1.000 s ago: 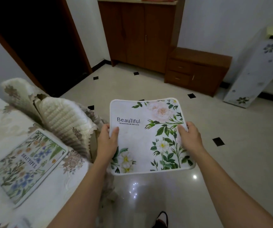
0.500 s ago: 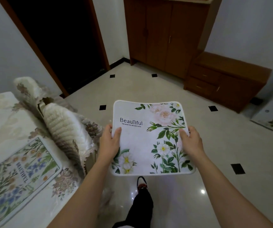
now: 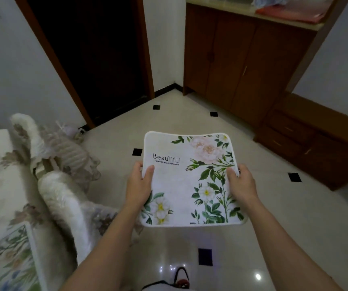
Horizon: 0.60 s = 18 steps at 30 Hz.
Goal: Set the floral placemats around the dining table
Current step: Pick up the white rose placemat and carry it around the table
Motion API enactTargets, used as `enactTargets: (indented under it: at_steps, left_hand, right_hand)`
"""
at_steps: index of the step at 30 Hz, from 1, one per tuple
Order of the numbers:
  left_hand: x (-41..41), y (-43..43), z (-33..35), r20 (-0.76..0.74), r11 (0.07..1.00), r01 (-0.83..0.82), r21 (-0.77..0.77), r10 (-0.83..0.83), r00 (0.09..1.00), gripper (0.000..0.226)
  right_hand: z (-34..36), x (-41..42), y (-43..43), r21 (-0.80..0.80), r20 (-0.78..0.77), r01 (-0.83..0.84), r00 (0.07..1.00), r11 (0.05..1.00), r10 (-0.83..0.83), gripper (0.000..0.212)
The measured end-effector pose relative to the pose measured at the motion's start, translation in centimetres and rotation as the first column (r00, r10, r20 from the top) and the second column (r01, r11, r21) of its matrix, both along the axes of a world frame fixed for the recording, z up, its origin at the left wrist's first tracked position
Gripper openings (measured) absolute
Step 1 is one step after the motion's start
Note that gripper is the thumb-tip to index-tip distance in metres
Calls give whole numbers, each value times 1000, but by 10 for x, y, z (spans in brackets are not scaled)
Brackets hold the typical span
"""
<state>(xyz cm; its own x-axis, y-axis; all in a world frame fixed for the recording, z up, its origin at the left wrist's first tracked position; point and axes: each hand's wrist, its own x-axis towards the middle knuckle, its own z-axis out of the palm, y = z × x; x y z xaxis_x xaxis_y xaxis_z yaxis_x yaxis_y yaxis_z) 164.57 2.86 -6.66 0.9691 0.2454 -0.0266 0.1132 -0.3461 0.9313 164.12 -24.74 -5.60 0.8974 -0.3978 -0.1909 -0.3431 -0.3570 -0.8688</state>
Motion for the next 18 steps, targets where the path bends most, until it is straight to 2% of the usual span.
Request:
enactTargets:
  at_steps: [9,13,18]
  left_hand:
    - [105,33,-9,-30,996,-84,-5,84,996,15]
    - [152,48,-15,-22,990,-138,5,138,990,31]
    - [220,60,-12,-21,973,-230,10,230,973,23]
  right_hand:
    - [-10,131,30,-8,-23,-91,996,996,90,12]
    - [-18,196,45,-19,-49,-146,988,989,145,12]
    - [-26,289,65,5,-30,-234,972,972,234,15]
